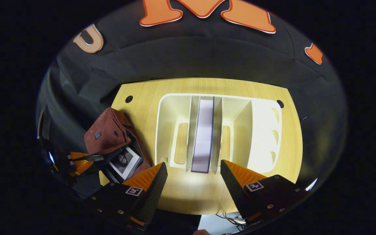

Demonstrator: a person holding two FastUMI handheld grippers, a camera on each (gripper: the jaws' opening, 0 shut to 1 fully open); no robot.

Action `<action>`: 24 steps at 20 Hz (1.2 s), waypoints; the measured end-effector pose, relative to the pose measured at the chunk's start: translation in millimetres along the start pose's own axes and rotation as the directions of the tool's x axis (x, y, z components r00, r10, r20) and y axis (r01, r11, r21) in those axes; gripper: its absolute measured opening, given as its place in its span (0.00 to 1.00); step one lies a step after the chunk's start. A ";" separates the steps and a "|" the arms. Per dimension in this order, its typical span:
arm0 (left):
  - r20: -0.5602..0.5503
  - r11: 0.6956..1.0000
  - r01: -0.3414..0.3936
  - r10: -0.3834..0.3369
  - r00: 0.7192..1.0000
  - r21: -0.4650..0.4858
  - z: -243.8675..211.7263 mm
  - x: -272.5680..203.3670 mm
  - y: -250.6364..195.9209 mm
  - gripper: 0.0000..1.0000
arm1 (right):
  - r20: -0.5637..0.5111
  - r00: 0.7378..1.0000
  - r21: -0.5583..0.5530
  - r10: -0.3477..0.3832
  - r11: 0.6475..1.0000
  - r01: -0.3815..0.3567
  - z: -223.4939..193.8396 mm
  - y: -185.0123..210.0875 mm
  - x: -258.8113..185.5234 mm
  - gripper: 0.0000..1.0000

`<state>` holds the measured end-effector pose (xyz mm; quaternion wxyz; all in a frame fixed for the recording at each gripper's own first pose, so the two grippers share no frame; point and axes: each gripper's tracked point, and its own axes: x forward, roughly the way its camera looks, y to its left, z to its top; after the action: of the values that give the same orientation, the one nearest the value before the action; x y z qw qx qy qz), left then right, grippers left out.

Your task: Open the schoolbag, grab two books from the bookshelf and put them into the schoolbag.

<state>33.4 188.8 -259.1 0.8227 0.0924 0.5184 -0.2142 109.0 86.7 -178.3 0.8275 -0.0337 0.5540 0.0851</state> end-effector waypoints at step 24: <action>-0.019 0.999 -0.025 0.024 1.000 -0.027 -4.4 -0.5 7.1 0.04 | -0.258 0.961 0.033 -0.095 0.994 0.107 28.5 -20.6 92.1 0.43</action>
<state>32.8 196.9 -261.1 0.8215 0.0897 0.5278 -0.1963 172.8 80.2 -253.1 0.7528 -0.0534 0.6556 0.0250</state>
